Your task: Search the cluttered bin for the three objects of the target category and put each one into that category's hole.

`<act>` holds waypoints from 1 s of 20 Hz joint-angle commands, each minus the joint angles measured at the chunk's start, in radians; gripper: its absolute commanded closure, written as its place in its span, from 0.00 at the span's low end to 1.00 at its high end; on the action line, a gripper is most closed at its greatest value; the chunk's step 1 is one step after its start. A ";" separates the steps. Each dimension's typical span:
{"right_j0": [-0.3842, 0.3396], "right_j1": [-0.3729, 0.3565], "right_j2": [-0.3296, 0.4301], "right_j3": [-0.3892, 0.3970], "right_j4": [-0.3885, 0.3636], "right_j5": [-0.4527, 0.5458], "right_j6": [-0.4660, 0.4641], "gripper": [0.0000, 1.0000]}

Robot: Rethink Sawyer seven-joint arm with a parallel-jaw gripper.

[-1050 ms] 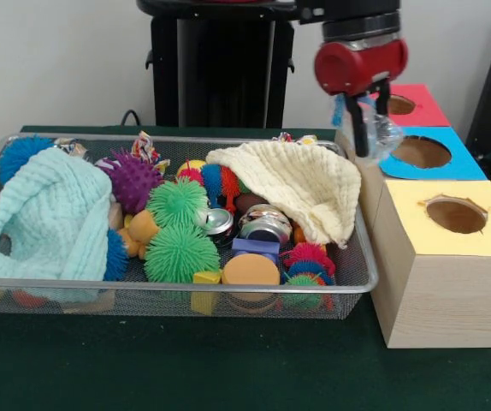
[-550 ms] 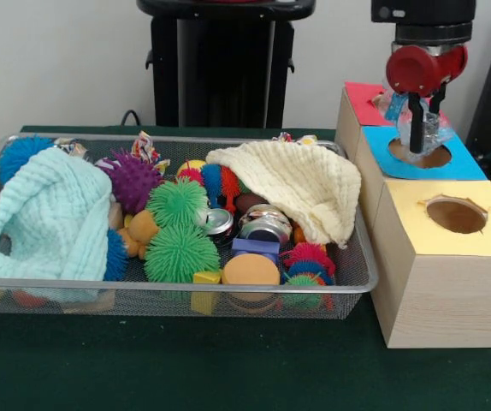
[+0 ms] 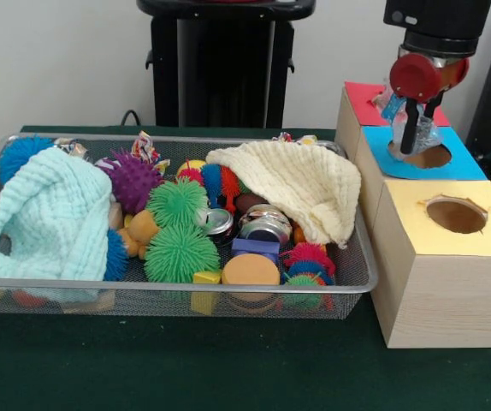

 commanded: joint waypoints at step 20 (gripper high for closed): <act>0.072 0.121 -0.155 -0.048 0.171 0.090 0.268 1.00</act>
